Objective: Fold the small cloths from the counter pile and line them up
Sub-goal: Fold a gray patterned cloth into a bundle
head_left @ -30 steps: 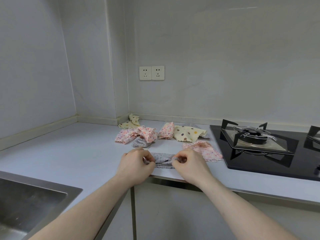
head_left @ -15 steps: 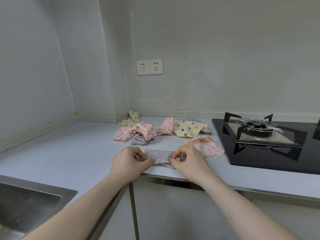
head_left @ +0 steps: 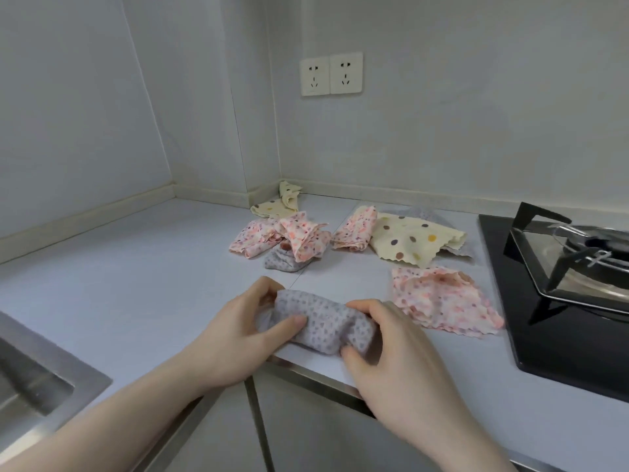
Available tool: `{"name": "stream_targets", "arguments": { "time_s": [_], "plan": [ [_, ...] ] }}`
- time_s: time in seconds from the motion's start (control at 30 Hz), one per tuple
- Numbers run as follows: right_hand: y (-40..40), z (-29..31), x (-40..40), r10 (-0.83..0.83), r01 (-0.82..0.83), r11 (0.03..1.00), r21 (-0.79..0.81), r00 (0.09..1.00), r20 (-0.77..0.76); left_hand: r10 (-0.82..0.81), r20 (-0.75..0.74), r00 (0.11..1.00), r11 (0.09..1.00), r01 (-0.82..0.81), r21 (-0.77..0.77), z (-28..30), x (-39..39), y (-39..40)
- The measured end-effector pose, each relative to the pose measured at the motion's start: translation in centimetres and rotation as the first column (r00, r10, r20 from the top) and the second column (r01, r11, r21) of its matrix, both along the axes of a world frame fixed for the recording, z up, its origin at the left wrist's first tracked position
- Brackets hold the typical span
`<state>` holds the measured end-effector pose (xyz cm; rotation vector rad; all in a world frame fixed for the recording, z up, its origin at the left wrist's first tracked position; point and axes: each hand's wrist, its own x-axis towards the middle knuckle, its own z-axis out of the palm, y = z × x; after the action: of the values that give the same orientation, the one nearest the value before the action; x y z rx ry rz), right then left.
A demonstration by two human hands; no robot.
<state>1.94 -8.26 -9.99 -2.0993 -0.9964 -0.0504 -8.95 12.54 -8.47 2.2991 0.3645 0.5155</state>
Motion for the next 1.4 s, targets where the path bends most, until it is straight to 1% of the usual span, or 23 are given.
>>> {"name": "stream_targets", "arguments": {
  "time_s": [0.07, 0.13, 0.23, 0.33, 0.4, 0.47, 0.5, 0.57, 0.67, 0.8, 0.9, 0.97, 1.03, 1.17, 1.2, 1.3, 1.4],
  "plan": [
    [0.0, -0.3, 0.2, 0.020, -0.019, 1.000, 0.007, 0.999, -0.028, -0.022, 0.046, 0.999, 0.984, 0.030, -0.173, -0.2, -0.1, -0.1],
    [0.2, -0.5, 0.3, 0.034, -0.035, 0.999, -0.013, 0.998, -0.054, -0.002, 0.072, 0.997, 0.963, 0.022, -0.270, -0.7, 0.0, 0.2],
    [0.6, 0.2, 0.2, 0.039, -0.044, 0.998, -0.042, 0.992, -0.122, 0.021, 0.023, 1.000, 0.940, -0.012, -0.340, -0.4, 0.0, 0.4],
    [1.0, 0.9, 0.5, 0.005, -0.032, 0.995, -0.099, 0.965, -0.262, 0.059, -0.109, 0.992, 0.940, -0.092, -0.329, 0.8, 0.3, 0.0],
    [0.8, 1.8, 0.8, -0.020, -0.035, 0.991, -0.126, 0.911, -0.411, 0.046, -0.202, 0.978, 0.917, -0.122, -0.379, 2.3, 0.1, -0.7],
    [0.0, 3.8, 0.8, -0.034, -0.063, 0.987, -0.149, 0.818, -0.574, 0.023, -0.282, 0.959, 0.863, -0.161, -0.478, 3.9, -0.2, -2.0],
    [-0.8, 5.2, 0.5, -0.047, -0.067, 0.986, -0.152, 0.763, -0.644, 0.013, -0.299, 0.954, 0.833, -0.176, -0.524, 4.9, -0.5, -2.8],
    [-2.8, 8.7, 0.0, -0.089, -0.037, 0.987, -0.158, 0.690, -0.718, -0.008, -0.321, 0.947, 0.787, -0.192, -0.587, 8.0, -1.0, -4.9],
    [-6.8, 14.9, -1.1, -0.142, 0.029, 0.986, -0.164, 0.655, -0.742, -0.127, -0.352, 0.927, 0.759, -0.138, -0.636, 13.0, -1.8, -7.8],
    [-12.8, 20.8, -2.9, -0.207, 0.106, 0.978, -0.181, 0.639, -0.741, -0.268, -0.340, 0.901, 0.796, 0.008, -0.606, 18.0, -2.0, -11.3],
    [-16.8, 23.6, -3.9, -0.259, 0.200, 0.965, -0.168, 0.641, -0.723, -0.354, -0.303, 0.885, 0.807, 0.125, -0.577, 21.2, -0.7, -14.4],
    [-19.2, 25.2, -4.0, -0.297, 0.271, 0.950, -0.156, 0.623, -0.724, -0.403, -0.275, 0.873, 0.817, 0.208, -0.538, 22.8, 0.9, -16.1],
    [-21.7, 26.5, -3.8, -0.328, 0.349, 0.928, -0.132, 0.596, -0.732, -0.454, -0.251, 0.855, 0.801, 0.269, -0.534, 24.1, 2.9, -18.4],
    [-27.7, 28.6, -3.4, -0.374, 0.505, 0.862, -0.054, 0.559, -0.740, -0.576, -0.213, 0.789, 0.745, 0.400, -0.533, 26.9, 6.7, -24.3],
    [-29.4, 29.1, -3.3, -0.382, 0.540, 0.841, -0.037, 0.543, -0.748, -0.593, -0.210, 0.777, 0.738, 0.421, -0.527, 27.5, 7.7, -26.0],
    [-34.8, 30.2, -2.8, -0.400, 0.621, 0.784, 0.007, 0.514, -0.759, -0.609, -0.230, 0.759, 0.757, 0.470, -0.454, 29.2, 10.2, -31.8],
    [-41.2, 30.9, -2.0, -0.421, 0.677, 0.735, 0.040, 0.501, -0.756, -0.651, -0.233, 0.723, 0.728, 0.506, -0.463, 30.3, 12.6, -38.4]
  ]
}}
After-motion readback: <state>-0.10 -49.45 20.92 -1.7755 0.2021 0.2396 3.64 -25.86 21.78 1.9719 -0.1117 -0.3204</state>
